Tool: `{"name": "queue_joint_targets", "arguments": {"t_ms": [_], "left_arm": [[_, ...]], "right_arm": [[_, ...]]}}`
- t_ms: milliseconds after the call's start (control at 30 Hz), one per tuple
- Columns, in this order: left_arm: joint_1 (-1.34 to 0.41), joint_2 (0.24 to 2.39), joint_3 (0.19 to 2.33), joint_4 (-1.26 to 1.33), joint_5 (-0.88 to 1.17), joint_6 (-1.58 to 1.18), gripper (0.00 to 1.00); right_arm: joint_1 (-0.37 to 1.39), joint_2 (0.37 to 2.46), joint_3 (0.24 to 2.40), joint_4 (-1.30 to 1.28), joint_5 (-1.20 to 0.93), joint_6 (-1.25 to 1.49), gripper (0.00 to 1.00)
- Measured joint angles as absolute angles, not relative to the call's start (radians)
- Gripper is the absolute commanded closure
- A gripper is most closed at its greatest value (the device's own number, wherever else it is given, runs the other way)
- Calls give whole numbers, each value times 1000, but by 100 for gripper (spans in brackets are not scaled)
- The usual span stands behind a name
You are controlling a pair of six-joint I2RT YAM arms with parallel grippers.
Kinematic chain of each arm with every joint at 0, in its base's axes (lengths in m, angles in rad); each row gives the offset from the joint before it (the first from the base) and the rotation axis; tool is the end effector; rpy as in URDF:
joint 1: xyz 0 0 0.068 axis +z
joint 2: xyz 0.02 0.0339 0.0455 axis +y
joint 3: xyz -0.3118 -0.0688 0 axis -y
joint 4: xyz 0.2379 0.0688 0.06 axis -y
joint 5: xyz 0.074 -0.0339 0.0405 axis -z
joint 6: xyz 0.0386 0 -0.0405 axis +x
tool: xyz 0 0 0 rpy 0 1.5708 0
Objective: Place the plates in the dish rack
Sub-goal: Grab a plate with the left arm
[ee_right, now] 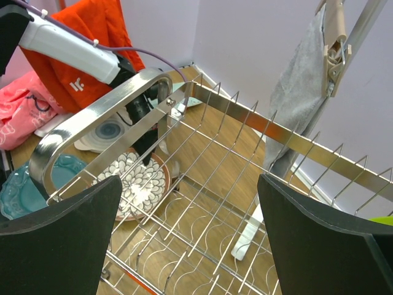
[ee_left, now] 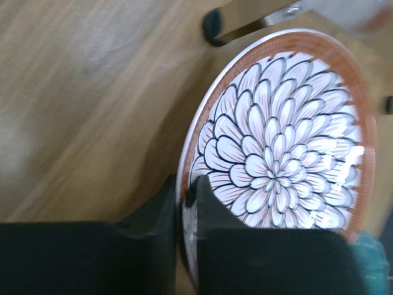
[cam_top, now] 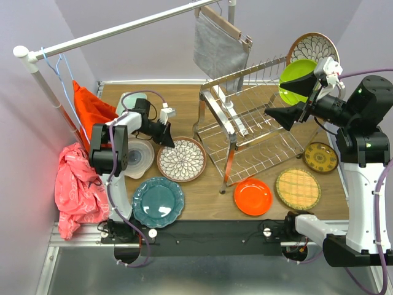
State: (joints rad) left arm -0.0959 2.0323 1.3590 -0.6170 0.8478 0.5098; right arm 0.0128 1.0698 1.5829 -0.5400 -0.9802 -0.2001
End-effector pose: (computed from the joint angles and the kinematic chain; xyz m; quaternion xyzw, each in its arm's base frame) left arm 0.4051 -0.0680 0.1956 0.3241 0.8443 -0.3724 0.2084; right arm 0.1431 0.0339 0.5535 -0.3937 0.5937 0.2783 0.6443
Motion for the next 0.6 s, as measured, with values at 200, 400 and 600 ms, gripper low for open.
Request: {"name": "queue_joint_targets", "arguments": {"t_ms": [200, 400, 600], "left_arm": [[-89, 2031, 1386, -669, 925, 458, 100], [-81, 2009, 1377, -673, 919, 448, 100], [-80, 1898, 1346, -650, 837, 463, 100]], "right_arm": [[13, 1069, 1583, -540, -979, -200, 0], [13, 1069, 1583, -540, -977, -200, 0], [13, 1067, 1583, -538, -977, -200, 0]]}}
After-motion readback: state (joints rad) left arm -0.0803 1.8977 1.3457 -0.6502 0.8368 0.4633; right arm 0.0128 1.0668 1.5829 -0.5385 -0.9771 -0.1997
